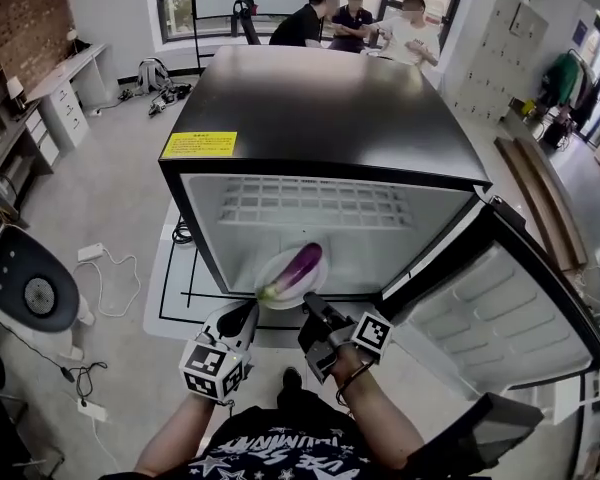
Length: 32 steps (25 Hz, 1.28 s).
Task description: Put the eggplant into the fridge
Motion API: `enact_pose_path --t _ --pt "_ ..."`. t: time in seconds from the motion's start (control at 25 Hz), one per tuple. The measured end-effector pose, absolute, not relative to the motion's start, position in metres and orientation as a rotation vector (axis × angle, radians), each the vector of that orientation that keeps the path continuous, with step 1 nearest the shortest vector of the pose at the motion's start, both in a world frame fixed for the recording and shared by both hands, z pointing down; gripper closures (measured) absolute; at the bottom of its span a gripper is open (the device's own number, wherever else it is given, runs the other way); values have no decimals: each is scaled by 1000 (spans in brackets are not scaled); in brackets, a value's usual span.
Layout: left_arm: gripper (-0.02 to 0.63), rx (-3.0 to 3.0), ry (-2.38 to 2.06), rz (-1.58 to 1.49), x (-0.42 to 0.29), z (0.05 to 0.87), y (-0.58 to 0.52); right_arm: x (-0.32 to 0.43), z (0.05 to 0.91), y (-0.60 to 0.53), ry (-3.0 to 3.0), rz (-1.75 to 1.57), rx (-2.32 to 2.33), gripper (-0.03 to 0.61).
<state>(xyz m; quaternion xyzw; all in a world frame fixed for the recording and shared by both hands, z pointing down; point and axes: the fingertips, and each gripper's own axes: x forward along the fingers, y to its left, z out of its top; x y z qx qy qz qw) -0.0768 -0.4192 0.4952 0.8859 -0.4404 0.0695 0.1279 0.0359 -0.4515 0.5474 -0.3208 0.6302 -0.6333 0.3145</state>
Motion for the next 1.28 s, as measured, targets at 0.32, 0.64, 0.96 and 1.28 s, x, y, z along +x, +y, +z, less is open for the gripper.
enact_pose_path --t 0.32,0.64,0.96,1.28 --pt "604 2559 -1304 223 -80 498 -456 30 560 -494 1623 -1722 -873 555" --pt "604 2551 -1275 264 -71 508 -473 40 580 -515 1594 -1743 -937 556" --pt "604 2542 -1270 266 -67 511 -485 45 591 -528 1554 -1761 -991 555" --pt "604 2539 -1272 264 -62 516 -489 51 600 -542 1526 -1764 -1026 555"
